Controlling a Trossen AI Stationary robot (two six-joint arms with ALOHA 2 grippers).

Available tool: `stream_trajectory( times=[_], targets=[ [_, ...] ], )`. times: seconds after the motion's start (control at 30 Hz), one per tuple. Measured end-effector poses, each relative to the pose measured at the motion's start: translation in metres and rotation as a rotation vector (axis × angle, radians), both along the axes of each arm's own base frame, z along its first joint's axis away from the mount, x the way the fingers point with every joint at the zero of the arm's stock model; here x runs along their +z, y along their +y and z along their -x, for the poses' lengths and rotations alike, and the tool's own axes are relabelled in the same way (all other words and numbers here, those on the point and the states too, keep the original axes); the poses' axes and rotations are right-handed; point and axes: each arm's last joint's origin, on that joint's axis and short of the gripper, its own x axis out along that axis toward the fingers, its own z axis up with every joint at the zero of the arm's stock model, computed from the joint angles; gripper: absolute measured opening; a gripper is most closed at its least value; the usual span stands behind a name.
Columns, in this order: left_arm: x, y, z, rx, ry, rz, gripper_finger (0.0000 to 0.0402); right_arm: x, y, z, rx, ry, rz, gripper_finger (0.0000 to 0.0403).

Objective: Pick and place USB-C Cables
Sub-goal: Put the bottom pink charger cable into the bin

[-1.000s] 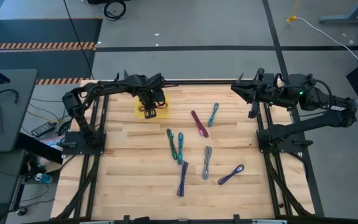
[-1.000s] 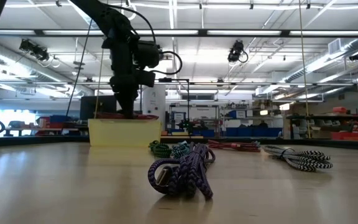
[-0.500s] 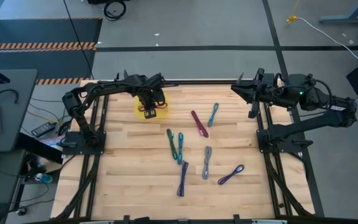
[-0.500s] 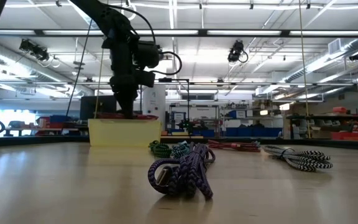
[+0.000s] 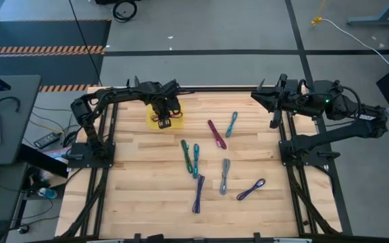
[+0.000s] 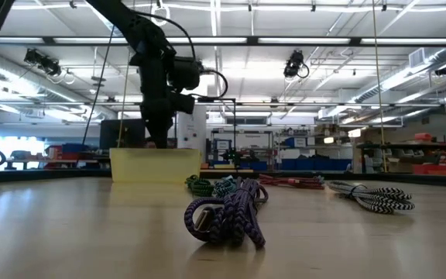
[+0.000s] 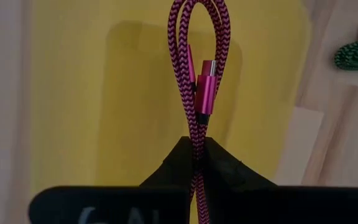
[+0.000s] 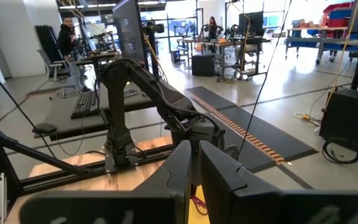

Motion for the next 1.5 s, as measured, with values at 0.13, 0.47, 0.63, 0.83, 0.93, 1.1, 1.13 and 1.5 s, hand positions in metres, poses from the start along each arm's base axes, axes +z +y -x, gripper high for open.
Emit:
stream_trajectory(
  times=[0.13, 0.47, 0.63, 0.83, 0.93, 1.1, 1.13, 1.5],
  targets=[
    [-0.016, 0.002, -0.005, -0.001, 0.017, 0.043, 0.0017, 0.0, 0.0, 0.0, 0.0, -0.001, 0.001, 0.0039],
    [-0.042, 0.004, -0.014, -0.031, 0.051, 0.066, 0.0017, 0.0, 0.0, 0.0, 0.0, 0.001, 0.0, 0.0039],
    [-0.043, 0.006, -0.016, -0.033, 0.03, 0.053, 0.0017, 0.0, 0.0, 0.0, 0.0, 0.004, -0.001, 0.0039],
    [-0.045, 0.007, -0.017, -0.034, 0.022, 0.049, 0.0017, 0.0, 0.0, 0.0, 0.0, 0.004, -0.001, 0.0039],
    [-0.045, 0.007, -0.017, -0.035, 0.023, 0.049, 0.0017, 0.0, 0.0, 0.0, 0.0, 0.004, -0.001, 0.0039],
    [-0.045, 0.007, -0.017, -0.034, 0.022, 0.048, 0.0017, 0.0, 0.0, 0.0, 0.0, 0.004, -0.001, 0.0039],
    [-0.045, 0.007, -0.017, -0.034, 0.022, 0.048, 0.0017, 0.0, 0.0, 0.0, 0.0, 0.004, -0.001, 0.0039],
    [-0.045, 0.006, -0.017, -0.03, 0.025, 0.051, 0.0077, 0.0, 0.0, 0.0, 0.0, 0.004, 0.001, 0.0039]
  ],
)
